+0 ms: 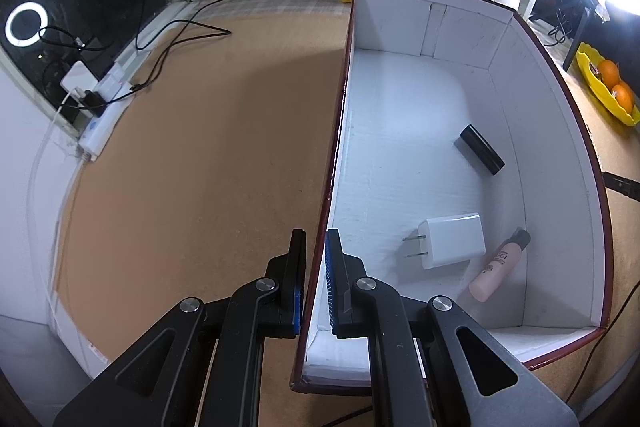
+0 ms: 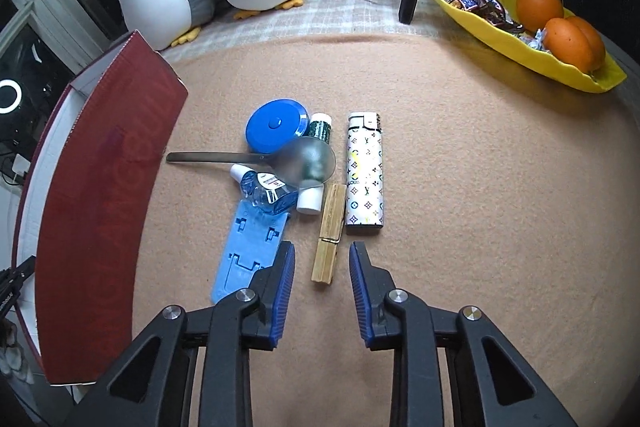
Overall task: Organize rigid objects
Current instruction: 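Move the right gripper to the wooden clothespin and grasp it, then carry the clothespin over the white box and open the right gripper, then return the right gripper to the patterned lighter and grasp it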
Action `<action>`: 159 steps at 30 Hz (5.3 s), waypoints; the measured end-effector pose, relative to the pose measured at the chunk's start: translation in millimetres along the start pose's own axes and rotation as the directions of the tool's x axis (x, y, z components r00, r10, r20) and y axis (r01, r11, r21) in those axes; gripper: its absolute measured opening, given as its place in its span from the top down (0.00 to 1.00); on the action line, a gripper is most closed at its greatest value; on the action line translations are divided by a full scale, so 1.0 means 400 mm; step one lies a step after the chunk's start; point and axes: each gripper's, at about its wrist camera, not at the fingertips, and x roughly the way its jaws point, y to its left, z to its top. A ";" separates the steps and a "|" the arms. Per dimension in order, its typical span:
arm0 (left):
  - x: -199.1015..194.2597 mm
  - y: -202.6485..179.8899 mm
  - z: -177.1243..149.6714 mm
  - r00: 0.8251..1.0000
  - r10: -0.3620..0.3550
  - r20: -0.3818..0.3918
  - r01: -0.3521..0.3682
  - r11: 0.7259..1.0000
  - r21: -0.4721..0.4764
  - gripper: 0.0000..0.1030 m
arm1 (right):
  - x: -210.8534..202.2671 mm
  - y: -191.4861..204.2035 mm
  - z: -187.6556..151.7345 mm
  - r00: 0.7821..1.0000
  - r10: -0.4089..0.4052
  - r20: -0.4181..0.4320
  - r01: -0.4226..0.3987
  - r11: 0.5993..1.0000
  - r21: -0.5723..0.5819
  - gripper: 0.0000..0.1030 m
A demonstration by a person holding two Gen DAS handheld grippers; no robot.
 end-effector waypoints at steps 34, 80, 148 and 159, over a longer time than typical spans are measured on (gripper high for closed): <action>0.008 0.015 0.002 0.998 -0.053 0.017 0.054 0.998 -0.018 0.92 | -0.081 0.056 -0.003 0.999 -0.041 0.034 0.043 0.998 -0.039 0.89; 0.041 0.045 0.007 0.979 -0.201 0.034 0.202 0.979 -0.011 0.92 | -0.165 0.628 -0.087 0.985 0.148 0.089 -0.111 0.936 -0.335 0.89; 0.040 -0.006 0.039 0.998 -0.035 -0.051 0.035 0.999 0.002 0.92 | 0.074 -0.059 0.103 0.996 -0.085 0.008 0.084 0.996 0.031 0.73; 0.038 -0.013 0.038 0.998 -0.025 -0.061 0.024 1.000 -0.008 0.92 | 0.087 -0.045 0.121 0.991 -0.132 0.018 0.132 0.990 -0.046 0.80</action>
